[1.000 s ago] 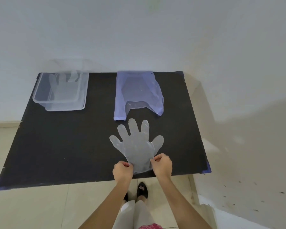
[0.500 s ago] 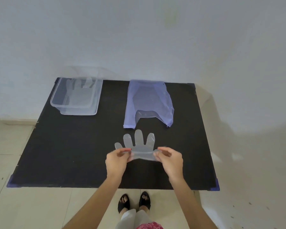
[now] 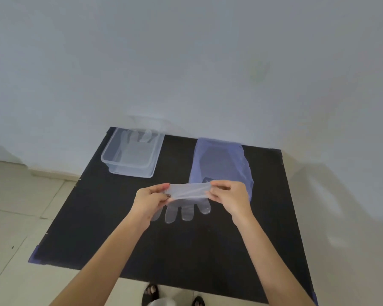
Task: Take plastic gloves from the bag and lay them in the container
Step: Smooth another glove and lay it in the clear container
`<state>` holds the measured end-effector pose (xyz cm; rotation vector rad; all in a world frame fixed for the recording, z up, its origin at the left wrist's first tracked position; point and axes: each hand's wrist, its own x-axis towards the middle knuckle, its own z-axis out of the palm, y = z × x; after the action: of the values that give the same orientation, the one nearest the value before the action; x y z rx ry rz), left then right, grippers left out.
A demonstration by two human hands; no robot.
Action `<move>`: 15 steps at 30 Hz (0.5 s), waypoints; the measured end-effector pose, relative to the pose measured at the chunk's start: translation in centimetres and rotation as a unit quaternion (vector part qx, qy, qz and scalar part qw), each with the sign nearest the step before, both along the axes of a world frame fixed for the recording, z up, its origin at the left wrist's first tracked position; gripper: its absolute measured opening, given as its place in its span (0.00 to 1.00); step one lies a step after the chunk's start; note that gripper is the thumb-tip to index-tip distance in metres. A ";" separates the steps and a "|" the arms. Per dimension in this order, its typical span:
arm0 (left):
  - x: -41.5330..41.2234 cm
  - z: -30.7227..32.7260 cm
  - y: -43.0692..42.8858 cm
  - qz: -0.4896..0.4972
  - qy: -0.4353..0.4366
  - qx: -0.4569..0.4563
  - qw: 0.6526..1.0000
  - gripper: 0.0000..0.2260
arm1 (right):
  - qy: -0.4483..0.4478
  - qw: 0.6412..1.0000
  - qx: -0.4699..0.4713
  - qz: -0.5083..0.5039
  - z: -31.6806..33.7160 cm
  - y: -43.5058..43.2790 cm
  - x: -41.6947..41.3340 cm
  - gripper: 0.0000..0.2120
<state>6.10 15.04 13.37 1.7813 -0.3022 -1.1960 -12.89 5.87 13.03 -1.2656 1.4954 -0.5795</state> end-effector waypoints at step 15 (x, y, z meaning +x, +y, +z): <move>17.6 4.0 -4.1 -0.115 0.014 -0.077 0.990 0.26 | -0.110 0.992 0.055 -0.017 4.9 -2.8 15.7 0.19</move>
<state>23.71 10.96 17.41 1.6258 -0.5822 -1.3191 2.79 3.12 17.90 -1.0567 1.3492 -0.6288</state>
